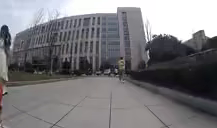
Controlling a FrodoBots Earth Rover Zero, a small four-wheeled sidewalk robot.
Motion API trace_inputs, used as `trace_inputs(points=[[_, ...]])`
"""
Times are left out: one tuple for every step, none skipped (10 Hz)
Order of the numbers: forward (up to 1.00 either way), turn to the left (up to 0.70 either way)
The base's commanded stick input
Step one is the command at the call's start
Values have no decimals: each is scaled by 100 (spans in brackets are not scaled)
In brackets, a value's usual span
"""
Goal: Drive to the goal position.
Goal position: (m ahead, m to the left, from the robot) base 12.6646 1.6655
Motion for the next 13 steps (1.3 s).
trace_inputs(points=[[70,17],[70,25],[70,33],[70,35],[70,34],[70,34],[70,33],[70,30],[70,22],[70,14],[70,6],[70,0],[70,0]])
